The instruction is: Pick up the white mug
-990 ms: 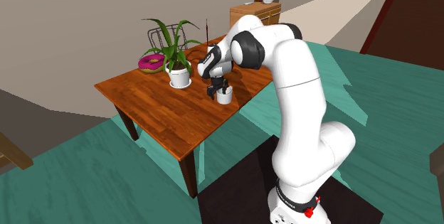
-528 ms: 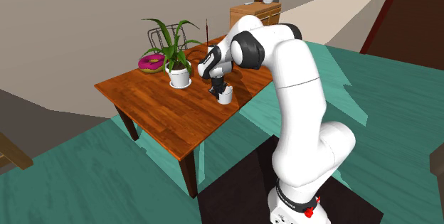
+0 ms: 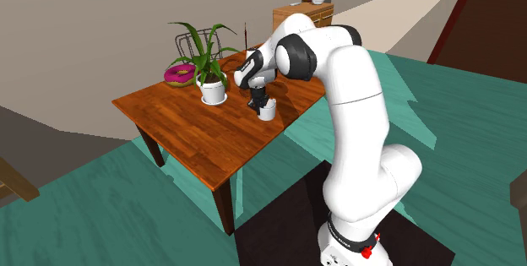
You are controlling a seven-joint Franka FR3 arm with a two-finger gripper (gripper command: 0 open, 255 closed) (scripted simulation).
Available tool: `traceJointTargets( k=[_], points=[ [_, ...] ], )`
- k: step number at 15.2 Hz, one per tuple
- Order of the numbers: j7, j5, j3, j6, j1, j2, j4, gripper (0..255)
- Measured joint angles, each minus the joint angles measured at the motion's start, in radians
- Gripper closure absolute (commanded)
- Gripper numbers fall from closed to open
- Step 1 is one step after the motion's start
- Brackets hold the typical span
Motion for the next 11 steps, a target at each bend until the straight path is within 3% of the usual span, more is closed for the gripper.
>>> traceJointTargets(
  k=[11],
  points=[
    [0.002, -0.007, -0.004, -0.102, 0.006, -0.085, 0.018, 255]
  ],
)
